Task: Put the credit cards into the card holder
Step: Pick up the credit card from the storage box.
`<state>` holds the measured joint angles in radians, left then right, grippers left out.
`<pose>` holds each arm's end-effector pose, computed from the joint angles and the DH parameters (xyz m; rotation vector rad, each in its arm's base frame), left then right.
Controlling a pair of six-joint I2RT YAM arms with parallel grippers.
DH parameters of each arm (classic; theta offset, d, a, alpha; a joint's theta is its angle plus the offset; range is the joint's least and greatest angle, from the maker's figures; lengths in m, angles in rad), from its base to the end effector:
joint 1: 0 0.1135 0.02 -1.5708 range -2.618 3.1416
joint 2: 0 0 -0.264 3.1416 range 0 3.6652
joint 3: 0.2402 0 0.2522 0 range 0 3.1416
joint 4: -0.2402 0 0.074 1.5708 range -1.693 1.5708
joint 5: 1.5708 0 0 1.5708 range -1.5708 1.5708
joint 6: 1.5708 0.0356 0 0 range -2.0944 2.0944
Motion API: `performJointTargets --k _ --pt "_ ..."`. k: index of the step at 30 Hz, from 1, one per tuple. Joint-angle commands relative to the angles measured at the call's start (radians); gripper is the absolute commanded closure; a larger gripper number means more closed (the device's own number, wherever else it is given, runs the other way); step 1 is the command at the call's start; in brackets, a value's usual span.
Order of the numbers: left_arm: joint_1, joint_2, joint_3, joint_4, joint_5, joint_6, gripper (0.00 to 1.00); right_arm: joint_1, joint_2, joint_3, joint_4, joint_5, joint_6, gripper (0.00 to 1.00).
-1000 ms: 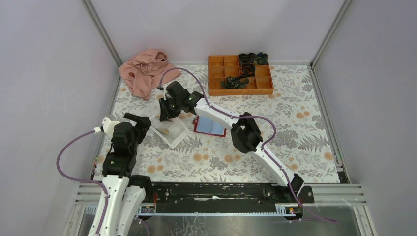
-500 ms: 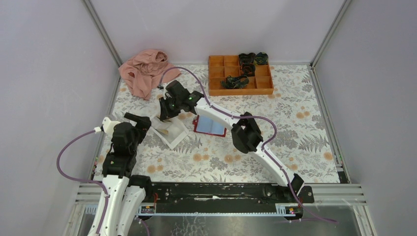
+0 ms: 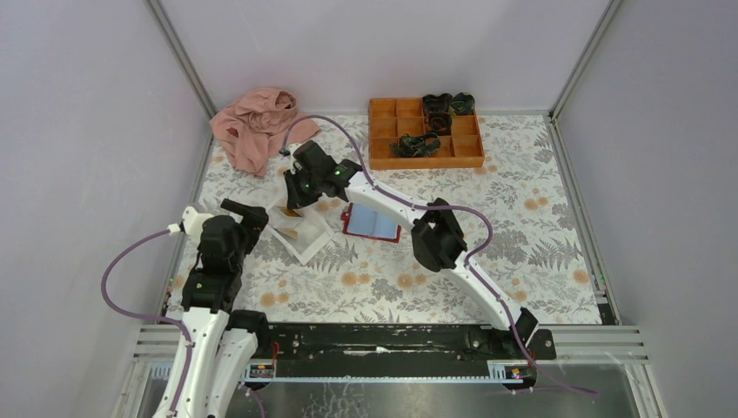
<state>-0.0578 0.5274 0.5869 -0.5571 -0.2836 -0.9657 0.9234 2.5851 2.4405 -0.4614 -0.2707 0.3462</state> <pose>0.1283 0.0026 0.2692 -1.0590 1.7721 -0.3431 0.3448 0.4718 0.2153 -0.8228 2.1872 0.9794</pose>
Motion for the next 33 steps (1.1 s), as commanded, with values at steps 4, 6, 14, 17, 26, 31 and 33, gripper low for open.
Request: performJointTargets --k 4,6,14,17,26,31,33 --pt "0.005 0.013 0.002 0.033 0.008 0.022 0.03 0.009 -0.073 0.038 -0.066 0.154 -0.125 0.82" --pt "0.005 0.016 -0.002 0.035 0.009 0.020 0.03 0.011 -0.070 0.033 -0.064 0.175 -0.145 0.82" --pt "0.005 0.008 -0.022 0.036 0.012 0.015 0.03 0.024 -0.040 0.019 -0.053 0.214 -0.186 0.85" --pt "0.004 0.002 -0.028 0.029 0.014 0.015 0.03 0.029 -0.040 0.009 -0.036 0.221 -0.192 0.87" --pt "0.005 0.003 -0.017 0.010 -0.003 0.033 0.03 0.039 -0.088 -0.037 -0.016 0.268 -0.219 1.00" --pt "0.005 0.015 0.007 0.026 -0.007 0.057 0.03 0.041 -0.172 -0.090 0.026 0.317 -0.256 1.00" --pt "0.005 0.023 0.018 0.037 -0.010 0.071 0.03 0.040 -0.205 -0.107 0.039 0.338 -0.275 1.00"
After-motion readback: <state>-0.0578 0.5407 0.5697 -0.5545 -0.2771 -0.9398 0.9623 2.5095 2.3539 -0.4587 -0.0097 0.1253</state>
